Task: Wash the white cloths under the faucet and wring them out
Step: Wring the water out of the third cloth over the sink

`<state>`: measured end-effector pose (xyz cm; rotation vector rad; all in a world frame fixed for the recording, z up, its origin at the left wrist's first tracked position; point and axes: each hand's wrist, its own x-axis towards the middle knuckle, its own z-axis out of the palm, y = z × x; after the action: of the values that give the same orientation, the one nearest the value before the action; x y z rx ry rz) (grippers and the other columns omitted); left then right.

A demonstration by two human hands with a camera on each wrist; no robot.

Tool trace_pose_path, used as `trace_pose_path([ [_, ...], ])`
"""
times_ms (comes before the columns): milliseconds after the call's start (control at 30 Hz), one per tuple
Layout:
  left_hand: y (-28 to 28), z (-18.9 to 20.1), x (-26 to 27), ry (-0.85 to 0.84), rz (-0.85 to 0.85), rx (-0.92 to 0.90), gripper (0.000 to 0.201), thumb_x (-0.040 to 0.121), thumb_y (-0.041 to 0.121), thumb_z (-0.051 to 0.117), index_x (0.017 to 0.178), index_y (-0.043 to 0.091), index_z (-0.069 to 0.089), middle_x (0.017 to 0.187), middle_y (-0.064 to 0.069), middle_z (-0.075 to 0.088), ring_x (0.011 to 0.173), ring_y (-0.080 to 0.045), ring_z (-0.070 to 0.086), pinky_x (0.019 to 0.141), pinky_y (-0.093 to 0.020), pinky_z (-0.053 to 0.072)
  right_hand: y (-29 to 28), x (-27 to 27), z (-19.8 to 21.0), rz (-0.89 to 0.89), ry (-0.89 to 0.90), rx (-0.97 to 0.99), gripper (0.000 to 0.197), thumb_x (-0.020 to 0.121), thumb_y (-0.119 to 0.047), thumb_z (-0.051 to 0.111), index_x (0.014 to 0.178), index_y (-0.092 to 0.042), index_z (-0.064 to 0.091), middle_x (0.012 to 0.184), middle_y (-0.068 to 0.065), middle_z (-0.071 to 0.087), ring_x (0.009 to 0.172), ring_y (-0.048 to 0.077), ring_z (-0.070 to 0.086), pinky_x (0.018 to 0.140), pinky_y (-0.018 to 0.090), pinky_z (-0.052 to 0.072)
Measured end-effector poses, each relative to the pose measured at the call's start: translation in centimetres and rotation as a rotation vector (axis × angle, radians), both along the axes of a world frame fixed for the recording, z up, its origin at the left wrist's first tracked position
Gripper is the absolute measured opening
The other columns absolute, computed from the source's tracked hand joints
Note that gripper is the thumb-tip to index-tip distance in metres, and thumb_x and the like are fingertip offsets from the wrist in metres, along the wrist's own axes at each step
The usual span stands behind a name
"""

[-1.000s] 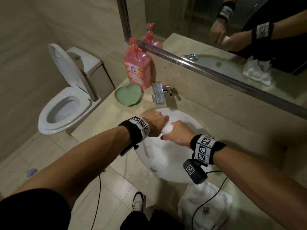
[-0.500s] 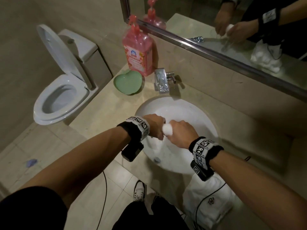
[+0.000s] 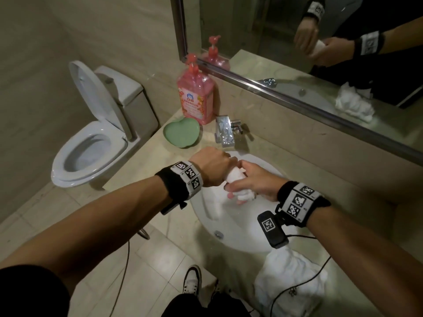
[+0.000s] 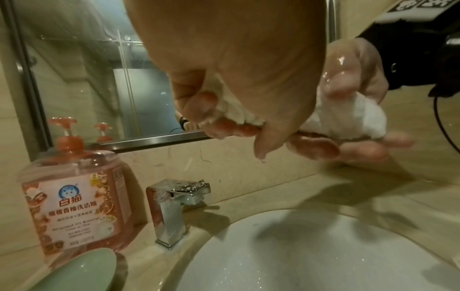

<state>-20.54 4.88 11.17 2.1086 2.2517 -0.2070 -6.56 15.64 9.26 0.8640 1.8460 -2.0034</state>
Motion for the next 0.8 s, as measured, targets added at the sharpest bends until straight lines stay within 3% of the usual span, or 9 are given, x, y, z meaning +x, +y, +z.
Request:
trace_pose_path([
  [100,0.4,0.5,0.0,0.032,0.025,0.018,0.021,0.086,0.028,0.057,0.104,0.017,0.056,0.081,-0.006,0.068,0.059,-0.028,0.055,0.053,-0.033,0.033,-0.4,-0.3,0.4,0.016,-0.043,-0.001,0.051,0.074,-0.004,0.085,0.117,-0.010,0.058,0.101,0.017,0.072,0.071,0.026,0.071,0.054,0.031,0.053],
  [233,0.7,-0.7,-0.1,0.018,0.097,-0.006,0.018,0.089,0.026,0.055,0.103,0.015,0.051,0.075,-0.007,0.064,0.048,-0.022,0.039,0.047,-0.028,0.024,-1.3,-0.7,-1.0,0.037,-0.094,0.366,0.022,0.070,-0.018,0.080,0.086,-0.011,0.066,0.066,0.003,0.068,0.049,0.014,0.056,0.047,0.025,0.040],
  [300,0.8,-2.0,0.2,-0.020,0.135,-0.059,0.018,0.086,0.023,0.057,0.101,0.016,0.051,0.066,-0.004,0.056,0.046,-0.018,0.032,0.045,-0.027,0.020,-1.6,-0.7,-2.1,0.117,-0.134,0.631,0.023,0.073,-0.028,0.079,0.085,-0.015,0.064,0.071,0.001,0.070,0.057,0.015,0.062,0.049,0.024,0.042],
  [333,0.7,-2.8,0.5,-0.048,0.155,-0.095,0.019,0.084,0.023,0.058,0.101,0.016,0.053,0.064,-0.003,0.051,0.047,-0.018,0.035,0.046,-0.027,0.024,-1.7,-0.7,-2.6,0.192,-0.153,0.784,0.023,0.076,-0.032,0.076,0.086,-0.016,0.064,0.080,0.002,0.071,0.069,0.019,0.065,0.055,0.025,0.043],
  [400,0.7,-4.4,1.0,-0.114,0.195,-0.159,0.023,0.081,0.025,0.057,0.102,0.016,0.056,0.072,-0.006,0.057,0.056,-0.024,0.045,0.052,-0.030,0.034,-1.6,-0.5,-3.8,0.305,-0.163,1.005,0.020,0.082,-0.033,0.068,0.094,-0.018,0.064,0.096,0.006,0.071,0.089,0.028,0.065,0.067,0.029,0.042],
  [467,0.8,-6.1,1.4,-0.178,0.245,-0.230,0.024,0.078,0.026,0.056,0.101,0.020,0.058,0.081,-0.006,0.062,0.063,-0.026,0.050,0.057,-0.030,0.038,-1.5,-0.2,-4.9,0.362,-0.159,1.087,0.020,0.086,-0.031,0.062,0.100,-0.018,0.064,0.102,0.008,0.071,0.095,0.032,0.064,0.071,0.031,0.042],
  [567,1.1,-7.8,2.0,-0.266,0.324,-0.310,0.016,0.078,0.029,0.054,0.093,0.026,0.060,0.080,0.000,0.060,0.068,-0.023,0.057,0.059,-0.028,0.043,-1.2,-0.1,-6.1,0.431,-0.180,1.157,0.025,0.089,-0.032,0.062,0.109,-0.017,0.063,0.103,0.011,0.069,0.094,0.034,0.065,0.071,0.033,0.044],
  [700,1.5,-9.0,2.5,-0.348,0.405,-0.367,0.011,0.080,0.031,0.053,0.089,0.027,0.059,0.083,0.005,0.060,0.075,-0.021,0.059,0.062,-0.027,0.043,-0.9,0.1,-7.0,0.506,-0.158,1.262,0.026,0.091,-0.032,0.061,0.110,-0.014,0.059,0.101,0.012,0.069,0.090,0.034,0.066,0.067,0.033,0.038],
  [800,1.9,-8.5,1.9,-0.385,0.393,-0.368,0.017,0.081,0.032,0.057,0.097,0.028,0.060,0.097,0.003,0.067,0.086,-0.023,0.062,0.067,-0.029,0.044,-0.5,-0.4,-6.7,0.471,-0.158,1.235,0.027,0.090,-0.033,0.063,0.109,-0.015,0.059,0.096,0.010,0.068,0.088,0.033,0.066,0.066,0.033,0.038],
])
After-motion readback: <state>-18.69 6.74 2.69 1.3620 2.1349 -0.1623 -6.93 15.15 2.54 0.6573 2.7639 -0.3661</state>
